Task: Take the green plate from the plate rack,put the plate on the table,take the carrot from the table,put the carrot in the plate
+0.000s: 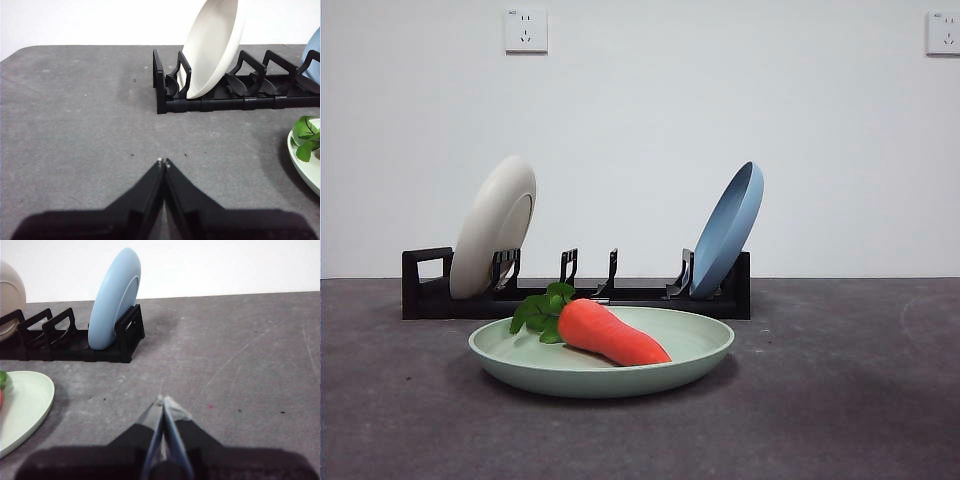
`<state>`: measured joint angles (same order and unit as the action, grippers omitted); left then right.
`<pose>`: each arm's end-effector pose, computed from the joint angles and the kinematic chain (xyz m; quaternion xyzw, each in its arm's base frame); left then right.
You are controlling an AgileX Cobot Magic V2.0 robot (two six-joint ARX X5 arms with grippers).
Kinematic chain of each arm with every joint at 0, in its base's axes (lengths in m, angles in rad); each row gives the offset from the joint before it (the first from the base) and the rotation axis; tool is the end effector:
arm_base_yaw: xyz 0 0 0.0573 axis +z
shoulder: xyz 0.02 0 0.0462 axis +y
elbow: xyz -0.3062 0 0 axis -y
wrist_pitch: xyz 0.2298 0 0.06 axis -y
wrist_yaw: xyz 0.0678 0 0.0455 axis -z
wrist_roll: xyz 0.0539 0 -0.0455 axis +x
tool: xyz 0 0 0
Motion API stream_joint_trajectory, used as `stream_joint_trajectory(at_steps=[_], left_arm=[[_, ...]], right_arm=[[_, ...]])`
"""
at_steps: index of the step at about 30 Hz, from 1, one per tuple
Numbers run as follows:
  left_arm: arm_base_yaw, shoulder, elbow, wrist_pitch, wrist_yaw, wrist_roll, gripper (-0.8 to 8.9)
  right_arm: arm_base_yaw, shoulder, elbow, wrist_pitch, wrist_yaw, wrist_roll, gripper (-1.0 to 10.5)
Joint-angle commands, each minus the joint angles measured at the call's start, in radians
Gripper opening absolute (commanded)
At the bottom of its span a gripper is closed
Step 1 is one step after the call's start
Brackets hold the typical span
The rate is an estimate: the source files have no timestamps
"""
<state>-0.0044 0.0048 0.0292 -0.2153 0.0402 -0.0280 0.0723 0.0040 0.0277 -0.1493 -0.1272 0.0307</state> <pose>0.0615 -0.0024 0.1475 -0.0156 0.0956 -0.0209 0.9951 0.0618 0.0113 0.1550 0.0170 0.0643 0.0984 0.9929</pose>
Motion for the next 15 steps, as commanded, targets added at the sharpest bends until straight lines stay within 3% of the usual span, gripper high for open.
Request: stream_joint_trajectory(at_steps=[1,15], left_arm=[[0.003,-0.003,-0.012,0.000,0.003,-0.009,-0.03],[0.003,-0.003,-0.012,0.000,0.003,-0.009,-0.03]], right_arm=[[0.002,0.001,-0.010,0.005,0.003,0.013,0.0],[0.002,0.007,-0.010,-0.016,0.003,0.013,0.0]])
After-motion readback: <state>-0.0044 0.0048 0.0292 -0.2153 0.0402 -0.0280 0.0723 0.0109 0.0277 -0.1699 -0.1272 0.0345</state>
